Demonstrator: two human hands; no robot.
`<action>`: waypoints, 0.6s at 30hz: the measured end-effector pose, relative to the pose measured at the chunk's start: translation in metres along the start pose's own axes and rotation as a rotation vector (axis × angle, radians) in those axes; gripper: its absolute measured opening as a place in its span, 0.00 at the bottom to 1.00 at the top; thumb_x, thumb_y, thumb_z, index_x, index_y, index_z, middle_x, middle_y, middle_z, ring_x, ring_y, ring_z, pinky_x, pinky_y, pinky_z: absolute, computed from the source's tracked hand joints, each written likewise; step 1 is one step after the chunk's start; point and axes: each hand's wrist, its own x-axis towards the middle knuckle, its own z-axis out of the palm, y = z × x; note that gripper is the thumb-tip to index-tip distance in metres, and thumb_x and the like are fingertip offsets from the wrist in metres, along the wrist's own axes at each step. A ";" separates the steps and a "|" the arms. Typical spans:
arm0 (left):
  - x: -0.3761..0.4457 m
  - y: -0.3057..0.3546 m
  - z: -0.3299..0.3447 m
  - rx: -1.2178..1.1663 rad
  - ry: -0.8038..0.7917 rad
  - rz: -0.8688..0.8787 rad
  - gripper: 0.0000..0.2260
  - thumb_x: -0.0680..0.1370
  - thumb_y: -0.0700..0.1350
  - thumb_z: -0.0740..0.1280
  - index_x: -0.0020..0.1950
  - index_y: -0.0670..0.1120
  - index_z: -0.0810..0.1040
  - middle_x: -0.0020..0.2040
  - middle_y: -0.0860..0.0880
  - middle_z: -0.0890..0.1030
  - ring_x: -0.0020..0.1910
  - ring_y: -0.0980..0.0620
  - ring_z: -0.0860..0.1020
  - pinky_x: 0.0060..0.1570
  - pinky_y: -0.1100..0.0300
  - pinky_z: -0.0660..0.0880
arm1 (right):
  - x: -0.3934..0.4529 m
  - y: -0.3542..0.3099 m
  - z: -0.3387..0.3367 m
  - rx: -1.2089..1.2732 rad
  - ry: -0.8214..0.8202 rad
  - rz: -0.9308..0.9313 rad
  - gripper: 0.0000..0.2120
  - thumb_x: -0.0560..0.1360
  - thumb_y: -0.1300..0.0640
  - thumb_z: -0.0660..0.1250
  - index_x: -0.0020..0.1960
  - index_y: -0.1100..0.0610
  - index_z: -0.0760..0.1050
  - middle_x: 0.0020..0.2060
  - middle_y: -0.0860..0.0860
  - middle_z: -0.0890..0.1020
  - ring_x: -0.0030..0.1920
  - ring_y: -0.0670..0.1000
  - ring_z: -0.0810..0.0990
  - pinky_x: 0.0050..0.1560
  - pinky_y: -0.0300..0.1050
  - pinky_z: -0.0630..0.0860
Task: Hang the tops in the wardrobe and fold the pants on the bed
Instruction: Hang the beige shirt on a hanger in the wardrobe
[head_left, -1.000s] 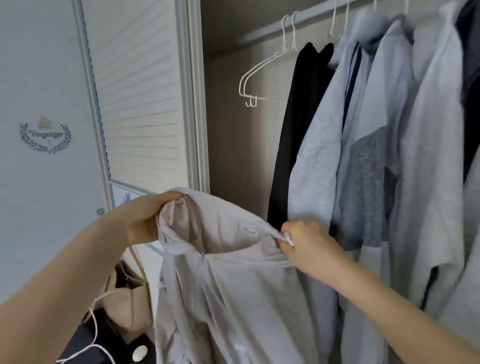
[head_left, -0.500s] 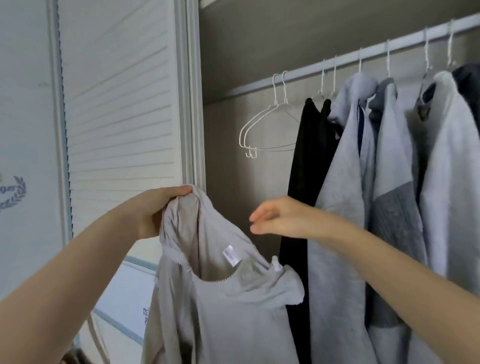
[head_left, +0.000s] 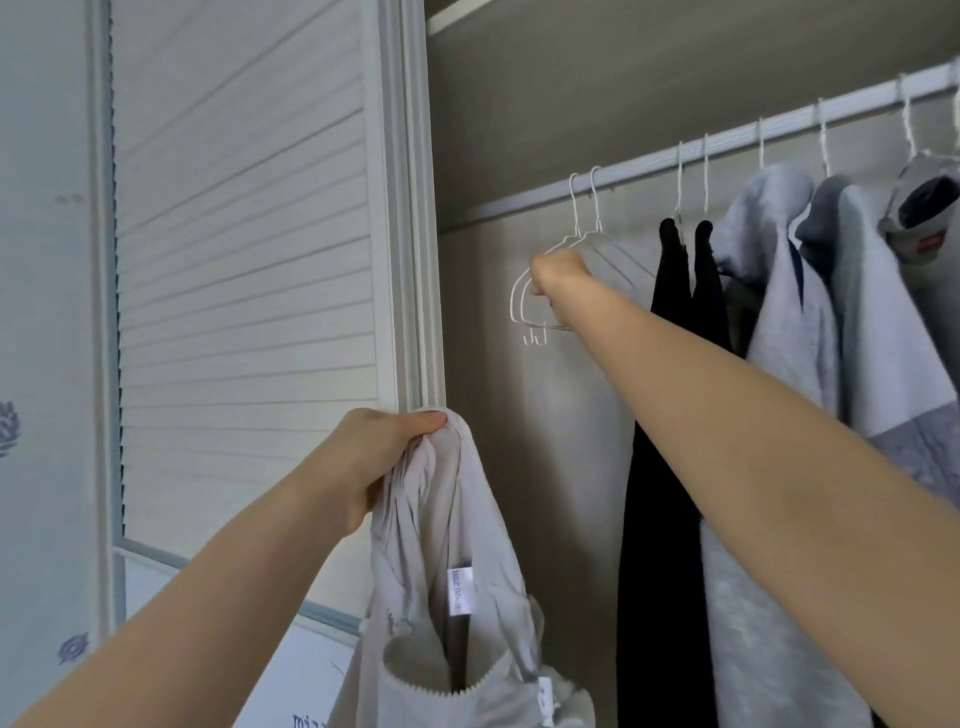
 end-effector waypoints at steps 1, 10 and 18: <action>0.002 -0.001 -0.002 0.003 -0.005 0.003 0.09 0.75 0.46 0.73 0.46 0.39 0.83 0.40 0.44 0.86 0.42 0.47 0.84 0.39 0.59 0.78 | 0.004 -0.001 0.005 0.014 0.016 0.014 0.02 0.78 0.60 0.58 0.48 0.58 0.67 0.47 0.58 0.74 0.42 0.55 0.74 0.39 0.40 0.68; 0.001 0.000 -0.004 0.010 -0.010 0.004 0.10 0.75 0.46 0.73 0.48 0.39 0.82 0.43 0.43 0.86 0.45 0.45 0.84 0.45 0.57 0.79 | 0.014 -0.002 0.021 0.128 -0.077 0.076 0.04 0.80 0.54 0.55 0.50 0.54 0.67 0.37 0.51 0.73 0.29 0.47 0.72 0.26 0.37 0.63; -0.001 0.001 -0.003 0.043 0.010 -0.012 0.14 0.74 0.48 0.74 0.53 0.39 0.82 0.48 0.42 0.85 0.50 0.43 0.83 0.56 0.49 0.79 | 0.011 0.002 0.021 0.177 -0.184 0.037 0.14 0.81 0.49 0.57 0.63 0.55 0.69 0.51 0.49 0.73 0.33 0.44 0.76 0.33 0.39 0.69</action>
